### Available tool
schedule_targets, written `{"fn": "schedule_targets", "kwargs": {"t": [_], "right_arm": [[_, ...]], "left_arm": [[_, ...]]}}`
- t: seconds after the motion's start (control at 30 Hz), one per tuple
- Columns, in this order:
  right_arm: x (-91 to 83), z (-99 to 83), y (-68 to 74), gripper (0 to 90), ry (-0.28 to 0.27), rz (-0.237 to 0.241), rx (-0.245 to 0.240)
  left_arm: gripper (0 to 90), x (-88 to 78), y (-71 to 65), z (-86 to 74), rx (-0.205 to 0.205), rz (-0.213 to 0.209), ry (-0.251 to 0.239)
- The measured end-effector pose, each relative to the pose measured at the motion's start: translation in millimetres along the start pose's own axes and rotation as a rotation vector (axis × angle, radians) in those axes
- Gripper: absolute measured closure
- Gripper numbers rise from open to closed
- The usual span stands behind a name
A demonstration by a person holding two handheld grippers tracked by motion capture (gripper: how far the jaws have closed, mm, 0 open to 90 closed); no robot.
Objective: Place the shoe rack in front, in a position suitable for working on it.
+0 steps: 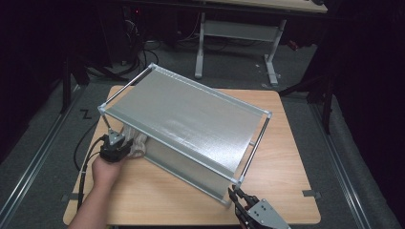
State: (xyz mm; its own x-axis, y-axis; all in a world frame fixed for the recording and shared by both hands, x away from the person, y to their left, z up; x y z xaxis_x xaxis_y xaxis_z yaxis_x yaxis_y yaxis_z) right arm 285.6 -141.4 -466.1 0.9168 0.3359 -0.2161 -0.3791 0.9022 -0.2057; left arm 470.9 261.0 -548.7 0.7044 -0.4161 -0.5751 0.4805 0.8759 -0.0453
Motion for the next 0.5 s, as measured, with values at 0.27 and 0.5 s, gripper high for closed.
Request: {"fn": "schedule_targets", "kwargs": {"t": [0.27,0.5], "right_arm": [[0.2,-0.1,0.3,79.1,0.002,0.001,0.003],[0.1,-0.2,0.5,79.0,0.002,0.0,0.001]], "left_arm": [[73.4,5.1,-20.2,1.4,0.065,-0.049,0.026],[73.2,11.9,-57.9,3.2,0.128,-0.12,0.039]]}}
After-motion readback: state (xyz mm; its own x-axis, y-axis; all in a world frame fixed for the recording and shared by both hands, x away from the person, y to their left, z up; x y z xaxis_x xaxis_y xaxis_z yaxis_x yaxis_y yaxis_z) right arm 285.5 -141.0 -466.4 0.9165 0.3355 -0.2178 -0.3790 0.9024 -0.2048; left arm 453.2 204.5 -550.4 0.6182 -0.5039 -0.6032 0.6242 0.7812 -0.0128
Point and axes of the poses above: each handheld gripper's, and its own axes: x roughly forward along the jaws, z roughly out of its top, y roughly to its left, the point moved 8 cm from there along x, roughly forward along the jaws, and after that the axes turned 15 degrees about -z, right-handed, at the moved point
